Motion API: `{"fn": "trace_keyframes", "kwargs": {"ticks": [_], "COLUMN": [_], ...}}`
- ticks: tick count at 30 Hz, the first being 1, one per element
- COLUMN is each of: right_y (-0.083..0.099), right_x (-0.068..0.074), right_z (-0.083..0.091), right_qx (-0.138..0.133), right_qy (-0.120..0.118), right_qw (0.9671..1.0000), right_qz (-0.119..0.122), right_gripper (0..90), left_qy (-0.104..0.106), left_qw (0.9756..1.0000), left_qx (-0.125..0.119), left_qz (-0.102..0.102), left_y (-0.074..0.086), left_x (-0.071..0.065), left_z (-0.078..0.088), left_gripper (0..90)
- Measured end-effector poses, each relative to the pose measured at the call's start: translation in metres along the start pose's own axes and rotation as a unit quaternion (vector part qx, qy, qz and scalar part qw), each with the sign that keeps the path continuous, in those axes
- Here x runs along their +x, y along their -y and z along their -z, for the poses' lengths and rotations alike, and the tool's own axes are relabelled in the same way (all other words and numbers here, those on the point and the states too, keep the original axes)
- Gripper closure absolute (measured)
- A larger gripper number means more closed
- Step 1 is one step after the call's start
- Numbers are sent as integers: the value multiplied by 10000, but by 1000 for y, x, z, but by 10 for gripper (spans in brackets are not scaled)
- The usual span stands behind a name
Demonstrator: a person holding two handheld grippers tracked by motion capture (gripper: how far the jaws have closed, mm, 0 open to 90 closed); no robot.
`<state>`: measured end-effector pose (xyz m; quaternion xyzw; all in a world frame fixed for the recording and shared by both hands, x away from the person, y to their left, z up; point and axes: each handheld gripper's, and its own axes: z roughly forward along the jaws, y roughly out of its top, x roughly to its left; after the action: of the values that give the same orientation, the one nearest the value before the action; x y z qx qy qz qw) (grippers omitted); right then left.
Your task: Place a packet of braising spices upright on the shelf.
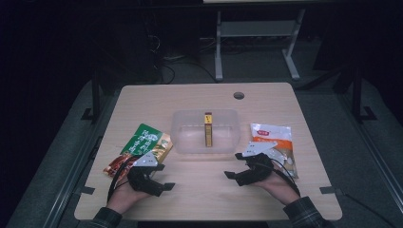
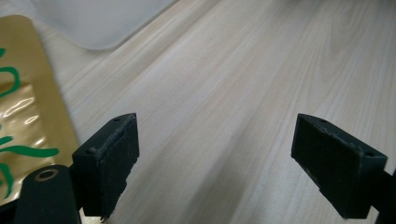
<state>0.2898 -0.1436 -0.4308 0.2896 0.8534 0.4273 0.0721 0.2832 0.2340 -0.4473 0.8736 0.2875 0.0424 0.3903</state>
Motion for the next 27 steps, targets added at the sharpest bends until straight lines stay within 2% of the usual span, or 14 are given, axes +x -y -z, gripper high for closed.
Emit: {"fn": "trace_keyframes", "kwargs": {"ticks": [3,5,10,14,19,21,23,26,27], "right_y": [10,12,21,27,27,27,27,26,26], "right_x": [6,7,11,13,11,11,11,12,12], "right_z": [4,5,12,15,14,12,10,8,8], "right_qx": [33,23,27,65,73,101,137,160,166], "right_qy": [-32,-24,29,16,-10,-32,-51,-93,-102], "right_qw": [9999,10000,9999,9997,9997,9997,9997,9997,9997], "right_qz": [-112,-90,-128,-224,-240,-232,-211,-184,-173], "right_gripper": [206,206,206,206,204,204,203,201,201], "left_qy": [-112,-231,-617,-902,-1224,-1311,-1425,-1565,-1566], "left_qw": [9999,9997,9979,9951,9910,9890,9874,9842,9837], "left_qx": [-48,-24,-103,-195,-186,-207,-172,-161,-171], "left_qz": [0,-40,179,349,501,647,666,817,862], "left_y": [-1,-2,-1,3,11,16,21,28,29], "left_x": [2,6,19,32,50,57,65,75,77], "left_z": [4,8,22,34,47,52,56,61,61], "left_gripper": [147,147,150,150,150,150,150,149,149]}}
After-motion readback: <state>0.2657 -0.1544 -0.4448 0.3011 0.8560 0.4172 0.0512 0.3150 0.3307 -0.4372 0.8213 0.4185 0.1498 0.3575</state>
